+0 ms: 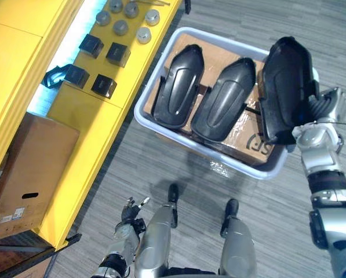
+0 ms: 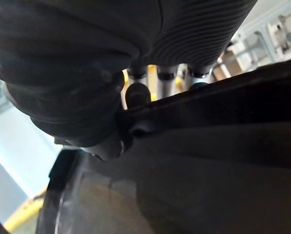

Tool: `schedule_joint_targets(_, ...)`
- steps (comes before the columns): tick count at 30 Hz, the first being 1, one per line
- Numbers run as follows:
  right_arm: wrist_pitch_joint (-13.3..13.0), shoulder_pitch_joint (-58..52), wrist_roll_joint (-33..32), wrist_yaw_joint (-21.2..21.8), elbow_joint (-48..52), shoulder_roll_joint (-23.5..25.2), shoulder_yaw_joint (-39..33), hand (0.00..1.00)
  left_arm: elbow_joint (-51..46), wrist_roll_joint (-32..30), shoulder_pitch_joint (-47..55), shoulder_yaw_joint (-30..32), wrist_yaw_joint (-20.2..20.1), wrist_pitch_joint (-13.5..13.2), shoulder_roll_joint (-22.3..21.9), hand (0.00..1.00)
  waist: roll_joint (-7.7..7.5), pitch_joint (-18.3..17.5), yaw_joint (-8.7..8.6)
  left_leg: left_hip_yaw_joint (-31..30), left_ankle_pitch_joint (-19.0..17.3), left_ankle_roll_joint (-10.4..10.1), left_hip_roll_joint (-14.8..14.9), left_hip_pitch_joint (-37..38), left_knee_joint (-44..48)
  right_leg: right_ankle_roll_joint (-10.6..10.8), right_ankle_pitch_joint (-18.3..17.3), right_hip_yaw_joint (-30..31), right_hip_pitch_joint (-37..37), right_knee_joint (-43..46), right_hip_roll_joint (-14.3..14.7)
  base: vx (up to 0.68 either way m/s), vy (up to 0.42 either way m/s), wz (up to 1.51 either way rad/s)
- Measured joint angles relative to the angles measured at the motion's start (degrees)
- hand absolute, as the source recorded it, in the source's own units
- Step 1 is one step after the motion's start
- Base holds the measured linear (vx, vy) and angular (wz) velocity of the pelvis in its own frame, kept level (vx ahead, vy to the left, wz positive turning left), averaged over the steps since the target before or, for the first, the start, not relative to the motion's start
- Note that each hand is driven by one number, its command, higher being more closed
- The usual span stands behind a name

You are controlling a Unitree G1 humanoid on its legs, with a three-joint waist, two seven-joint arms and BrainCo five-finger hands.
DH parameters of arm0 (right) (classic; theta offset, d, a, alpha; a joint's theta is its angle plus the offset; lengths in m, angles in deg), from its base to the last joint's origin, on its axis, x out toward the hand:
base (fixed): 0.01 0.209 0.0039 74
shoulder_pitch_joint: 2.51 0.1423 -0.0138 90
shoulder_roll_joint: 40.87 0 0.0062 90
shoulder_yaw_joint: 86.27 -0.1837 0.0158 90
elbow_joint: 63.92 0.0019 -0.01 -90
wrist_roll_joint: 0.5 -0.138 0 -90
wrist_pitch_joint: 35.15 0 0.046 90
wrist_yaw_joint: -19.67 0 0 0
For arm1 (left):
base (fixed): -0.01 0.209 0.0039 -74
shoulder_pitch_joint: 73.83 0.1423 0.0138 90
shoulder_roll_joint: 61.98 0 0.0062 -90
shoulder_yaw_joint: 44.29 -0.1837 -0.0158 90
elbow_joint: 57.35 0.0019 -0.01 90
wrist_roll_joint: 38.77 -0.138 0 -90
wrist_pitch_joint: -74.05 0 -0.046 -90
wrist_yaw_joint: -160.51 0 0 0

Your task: Walk over and take plastic housings, then place them on the shelf

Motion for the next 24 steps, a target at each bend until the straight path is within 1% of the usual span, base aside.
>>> schedule_joint_targets(1, -0.34, -1.04, 0.05, -0.83, 1.91, 0.69, -0.19, 1.00, -1.20, -0.05, 0.09, 1.39, 2.20, -0.52, 0.87, 0.00, -0.90, -0.09, -0.15, 0.04, 0.27, -0.15, 0.17, 1.03, -1.10, 0.00, 0.40, -0.10, 1.11, -1.22, 0.24, 0.07, 0.001, -0.03)
schedule_joint_targets(2, -0.68, -1.73, 0.44, -1.14, 2.82, 1.02, -0.46, 1.00, -2.03, -0.25, 0.08, 2.40, 3.63, -0.55, 1.13, 0.00, -1.26, -0.28, -0.20, 0.05, 0.41, -0.18, 0.24, 1.37, -1.54, 0.03, 0.62, -0.17, 1.54, -1.88, 0.37, 0.09, -0.007, -0.04)
schedule_joint_targets(4, -1.50, -5.18, 1.26, -3.40, 6.92, 3.01, -1.57, 1.00, -7.72, -2.54, 0.14, 6.90, 10.17, -0.90, 1.62, 0.00, -2.88, -1.21, -0.17, 0.09, 1.27, -0.34, 0.29, 3.62, -4.31, 0.00, 1.33, -0.37, 3.52, -4.28, 0.60, 0.08, -0.009, -0.02)
schedule_joint_targets(5, -1.62, -6.03, 1.34, -4.02, 7.84, 3.69, -1.62, 1.00, -9.50, -2.97, 0.19, 7.64, 11.54, -1.08, 1.95, 0.00, -3.30, -1.65, -0.17, 0.10, 1.43, -0.34, 0.29, 4.01, -4.86, 0.00, 1.38, -0.41, 3.87, -4.71, 0.63, 0.08, -0.007, 0.03)
schedule_joint_targets(6, -1.87, -7.67, 1.93, -5.30, 9.54, 5.06, -1.63, 1.00, -12.99, -4.74, 0.03, 8.59, 13.98, -1.35, 2.91, 0.00, -4.00, -2.18, -0.20, 0.11, 1.61, -0.48, 0.33, 4.84, -5.60, -0.01, 1.52, -0.77, 4.97, -5.57, 0.75, 0.06, -0.008, 0.06)
schedule_joint_targets(7, -2.02, -8.74, 2.26, -5.90, 10.52, 5.78, -1.67, 1.00, -14.91, -5.41, 0.03, 8.78, 14.70, -1.59, 3.42, 0.00, -4.27, -2.73, -0.24, 0.03, 1.69, -0.53, 0.33, 5.08, -5.98, -0.01, 1.54, -1.13, 5.33, -5.97, 0.78, 0.08, -0.013, 0.09)
schedule_joint_targets(8, -2.21, -10.67, 2.87, -7.03, 12.10, 7.25, -1.68, 1.00, -19.33, -6.81, 0.04, 9.37, 16.01, -2.55, 3.97, 0.00, -4.96, -4.41, -0.23, -0.01, 1.97, -0.62, 0.34, 5.17, -6.74, -0.03, 1.63, -1.43, 5.46, -6.64, 0.84, 0.06, -0.012, 0.07)
schedule_joint_targets(9, -2.29, -11.57, 3.37, -7.77, 13.20, 8.34, -1.69, 1.00, -22.80, -7.48, 0.01, 9.96, 16.47, -3.33, 4.10, 0.00, -5.26, -5.17, -0.20, 0.02, 2.16, -0.72, 0.37, 5.68, -7.28, 0.01, 1.84, -1.56, 6.08, -7.31, 0.93, 0.10, -0.014, 0.06)
schedule_joint_targets(10, -2.44, -12.52, 3.38, -8.48, 14.82, 9.41, -1.71, 1.00, -27.55, -10.39, -0.65, 10.12, 17.10, -3.42, 4.24, 0.00, -5.35, -5.80, -0.13, 0.13, 2.29, -0.80, 0.35, 7.05, -8.15, 0.12, 2.15, -1.80, 7.70, -8.65, 1.01, 0.08, -0.007, 0.03)
schedule_joint_targets(12, -3.70, -13.18, 3.41, -9.76, 16.31, 10.63, -1.71, 1.00, -32.01, -14.91, -1.53, 10.01, 18.17, -3.41, 4.38, 0.00, -5.35, -7.85, -0.16, 0.26, 2.33, -0.85, 0.35, 7.60, -8.91, 0.13, 2.57, -1.89, 8.46, -10.04, 1.15, 0.07, -0.002, 0.00)
schedule_joint_targets(13, -4.02, -13.25, 3.42, -10.33, 16.87, 11.03, -1.71, 1.00, -32.71, -16.72, -2.09, 9.81, 18.65, -3.35, 4.65, 0.00, -5.39, -8.38, -0.19, 0.33, 2.55, -0.98, 0.35, 8.04, -9.38, 0.15, 2.67, -1.88, 8.88, -10.45, 1.17, 0.07, -0.014, -0.05)
schedule_joint_targets(14, -4.97, -13.31, 3.50, -11.42, 18.23, 11.69, -1.68, 1.00, -33.36, -20.47, -3.91, 9.45, 20.22, -3.28, 5.61, 0.00, -5.36, -9.60, -0.23, 0.51, 3.03, -1.08, 0.45, 9.28, -10.85, 0.05, 2.92, -1.85, 9.73, -11.25, 1.34, 0.05, -0.020, -0.05)
schedule_joint_targets(16, -6.05, -13.34, 4.12, -12.69, 20.42, 12.50, -1.69, 1.00, -34.34, -22.20, -6.89, 8.57, 20.67, -3.28, 6.92, 0.00, -5.53, -10.19, -0.27, 1.00, 3.65, -1.28, 0.77, 11.26, -12.32, -0.01, 3.07, -1.74, 11.18, -11.90, 1.66, 0.04, -0.028, -0.07)
schedule_joint_targets(17, -6.18, -13.34, 4.57, -12.99, 21.30, 12.89, -1.68, 1.00, -35.08, -22.47, -7.62, 7.97, 20.59, -3.30, 7.51, 0.00, -5.63, -10.32, -0.28, 1.13, 3.66, -1.29, 0.92, 11.86, -12.55, -0.01, 3.07, -1.73, 11.61, -11.96, 1.79, 0.01, -0.033, -0.13)
schedule_joint_targets(18, -7.03, -13.35, 5.76, -13.29, 22.45, 13.85, -1.66, 1.00, -37.16, -22.50, -8.36, 6.36, 19.20, -3.33, 7.83, 0.00, -5.91, -11.59, -0.35, 1.61, 3.68, -1.33, 1.17, 12.15, -12.80, -0.08, 3.12, -1.51, 11.67, -12.22, 1.99, 0.01, -0.032, -0.13)
schedule_joint_targets(19, -8.05, -13.34, 6.23, -13.65, 23.38, 14.55, -1.62, 1.00, -39.16, -22.37, -8.84, 4.54, 16.82, -3.33, 7.44, 0.00, -5.98, -12.55, -0.46, 1.78, 3.74, -1.42, 1.27, 13.01, -13.29, -0.21, 3.32, -1.41, 12.51, -12.92, 2.14, 0.02, -0.028, -0.12)
schedule_joint_targets(20, -8.32, -13.34, 6.56, -13.85, 23.83, 14.88, -1.56, 1.00, -40.09, -22.26, -8.88, 2.94, 15.50, -3.32, 7.37, 0.00, -6.03, -13.07, -0.52, 1.83, 3.74, -1.42, 1.28, 13.42, -13.48, -0.23, 3.37, -1.41, 12.97, -13.18, 2.15, 0.03, -0.019, -0.10)
schedule_joint_targets(22, -9.76, -13.30, 8.14, -14.06, 26.16, 15.51, -1.44, 1.00, -43.54, -19.24, -8.78, -2.62, 7.82, -2.52, 6.47, 0.00, -5.81, -14.34, -0.76, 2.16, 3.97, -1.42, 1.29, 15.87, -15.35, -0.13, 3.50, -1.31, 14.33, -13.52, 2.18, 0.01, -0.004, -0.09)
schedule_joint_targets(24, -11.15, -12.81, 8.72, -14.02, 28.50, 16.15, -0.56, 1.00, -44.75, -16.91, -8.84, -7.07, 2.25, -0.35, 4.62, 0.00, -5.81, -15.68, -1.00, 3.42, 4.39, -1.34, 1.29, 17.39, -17.02, 0.00, 3.76, -0.34, 14.52, -13.73, 2.18, -0.01, 0.018, -0.24)
